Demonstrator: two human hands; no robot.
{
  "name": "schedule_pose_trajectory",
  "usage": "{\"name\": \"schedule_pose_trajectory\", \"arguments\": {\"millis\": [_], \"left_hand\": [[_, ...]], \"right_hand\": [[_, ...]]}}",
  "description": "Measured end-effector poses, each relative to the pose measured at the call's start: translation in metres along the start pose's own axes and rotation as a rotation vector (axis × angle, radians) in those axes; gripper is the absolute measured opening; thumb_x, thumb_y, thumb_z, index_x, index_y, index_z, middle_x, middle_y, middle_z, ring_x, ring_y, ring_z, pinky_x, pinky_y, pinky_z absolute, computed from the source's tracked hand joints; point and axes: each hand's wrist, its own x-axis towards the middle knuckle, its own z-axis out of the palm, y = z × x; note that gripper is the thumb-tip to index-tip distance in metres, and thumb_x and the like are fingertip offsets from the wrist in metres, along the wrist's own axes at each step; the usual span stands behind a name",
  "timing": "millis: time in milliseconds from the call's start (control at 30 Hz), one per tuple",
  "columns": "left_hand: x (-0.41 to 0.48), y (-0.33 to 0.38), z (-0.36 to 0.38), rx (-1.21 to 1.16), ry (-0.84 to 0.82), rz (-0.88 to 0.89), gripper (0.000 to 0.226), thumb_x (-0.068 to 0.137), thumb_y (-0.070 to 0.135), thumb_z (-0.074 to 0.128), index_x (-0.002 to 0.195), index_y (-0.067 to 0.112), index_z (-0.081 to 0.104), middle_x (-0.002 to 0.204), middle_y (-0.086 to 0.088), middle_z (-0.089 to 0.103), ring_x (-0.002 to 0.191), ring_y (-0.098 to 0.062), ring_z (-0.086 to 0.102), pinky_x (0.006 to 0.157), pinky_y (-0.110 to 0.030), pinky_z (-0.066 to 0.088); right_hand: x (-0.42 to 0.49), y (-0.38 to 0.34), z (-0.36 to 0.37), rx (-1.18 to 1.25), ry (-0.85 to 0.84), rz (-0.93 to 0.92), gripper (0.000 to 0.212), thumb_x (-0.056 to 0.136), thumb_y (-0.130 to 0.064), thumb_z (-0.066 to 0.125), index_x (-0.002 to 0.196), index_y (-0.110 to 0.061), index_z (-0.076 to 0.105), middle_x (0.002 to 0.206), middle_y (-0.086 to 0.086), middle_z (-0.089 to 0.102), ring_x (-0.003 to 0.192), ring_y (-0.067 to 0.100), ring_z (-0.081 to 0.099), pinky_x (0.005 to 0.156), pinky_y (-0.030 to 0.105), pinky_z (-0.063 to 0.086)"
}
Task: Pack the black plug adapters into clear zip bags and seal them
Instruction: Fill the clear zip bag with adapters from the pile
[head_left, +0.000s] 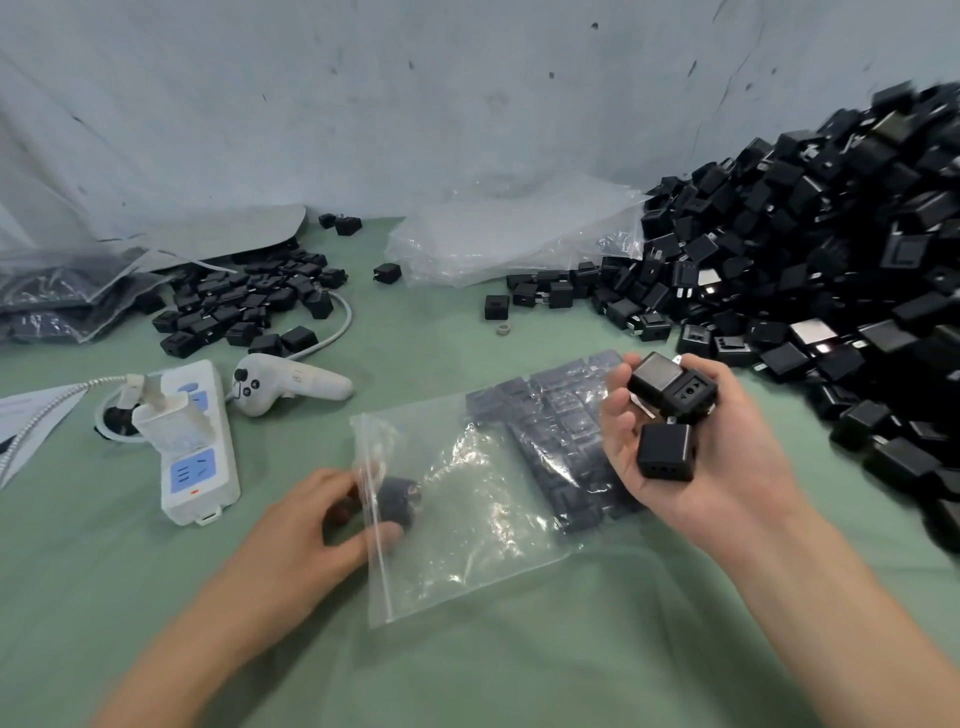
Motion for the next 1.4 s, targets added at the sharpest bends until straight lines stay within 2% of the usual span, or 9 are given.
{"name": "schedule_pose_trajectory", "arguments": {"millis": [133,267,433,667,967,1067,1167,1300,1400], "left_hand": [[0.007,-0.006,0.003,0.143,0.020,0.075,0.033,0.077,0.062,0.059,0.109,0.055,0.058,0.100,0.017,0.061,0.099,-0.006,0.055,0.094,-0.035,0.044],[0.026,0.001,0.012,0.277,0.062,0.162,0.018,0.081,0.079,0.049,0.090,0.063,0.053,0.096,0.027,0.054,0.094,0.004,0.046,0.086,-0.023,0.033],[0.049,0.005,0.025,0.401,0.087,0.196,0.038,0.080,0.077,0.041,0.076,0.039,0.042,0.083,0.019,0.044,0.082,-0.003,0.041,0.072,-0.024,0.029],[0.063,0.034,0.034,0.463,0.115,0.369,0.021,0.087,0.036,0.065,0.080,0.016,0.064,0.077,0.004,0.053,0.074,-0.018,0.049,0.072,-0.031,0.040],[0.072,0.044,0.043,0.405,0.197,0.402,0.013,0.092,0.043,0.064,0.086,0.032,0.061,0.079,0.019,0.053,0.075,-0.002,0.048,0.073,-0.018,0.036],[0.077,0.038,0.049,0.394,0.169,0.292,0.028,0.094,0.055,0.055,0.094,0.030,0.066,0.088,0.017,0.061,0.086,-0.003,0.057,0.082,-0.018,0.041],[0.079,0.037,0.052,0.376,0.199,0.256,0.036,0.092,0.059,0.054,0.093,0.027,0.070,0.079,0.014,0.062,0.076,0.000,0.055,0.072,-0.009,0.034],[0.078,0.038,0.046,0.311,0.158,0.261,0.021,0.089,0.055,0.062,0.095,0.037,0.069,0.074,0.017,0.062,0.072,0.004,0.058,0.068,-0.008,0.040],[0.076,0.034,0.037,0.211,0.135,0.318,0.017,0.088,0.036,0.072,0.096,0.049,0.066,0.071,0.018,0.062,0.072,0.002,0.060,0.067,-0.006,0.042]], "right_hand": [[0.002,-0.002,0.001,0.007,0.011,-0.003,0.027,0.089,-0.037,0.056,0.103,-0.016,0.066,0.096,-0.001,0.067,0.070,0.015,0.063,0.056,0.023,0.054],[0.004,-0.001,0.001,0.000,0.011,0.006,0.028,0.090,-0.039,0.055,0.105,-0.018,0.065,0.097,-0.002,0.067,0.072,0.015,0.063,0.056,0.024,0.054],[0.005,0.001,-0.001,-0.014,0.027,-0.004,0.028,0.092,-0.039,0.054,0.108,-0.018,0.064,0.096,-0.001,0.067,0.070,0.015,0.062,0.055,0.024,0.054],[0.008,-0.001,0.000,-0.031,0.049,-0.012,0.029,0.092,-0.039,0.055,0.107,-0.016,0.067,0.098,0.001,0.068,0.071,0.016,0.063,0.055,0.025,0.053],[0.011,-0.003,0.003,-0.029,0.049,-0.020,0.030,0.090,-0.040,0.057,0.108,-0.017,0.066,0.098,0.000,0.068,0.071,0.016,0.063,0.056,0.025,0.053],[0.012,-0.003,0.003,-0.034,0.049,-0.017,0.030,0.089,-0.040,0.058,0.108,-0.017,0.067,0.098,0.000,0.068,0.071,0.016,0.063,0.055,0.025,0.053],[0.012,-0.002,0.003,-0.042,0.059,-0.011,0.030,0.090,-0.039,0.057,0.108,-0.017,0.066,0.098,0.001,0.068,0.070,0.016,0.062,0.051,0.024,0.050],[0.013,-0.002,0.003,-0.058,0.073,-0.006,0.028,0.091,-0.040,0.057,0.109,-0.019,0.065,0.096,-0.001,0.068,0.067,0.014,0.061,0.043,0.020,0.043],[0.014,-0.002,0.005,-0.083,0.082,-0.020,0.026,0.091,-0.040,0.058,0.109,-0.021,0.064,0.095,-0.001,0.067,0.061,0.012,0.059,0.038,0.018,0.037]]}}
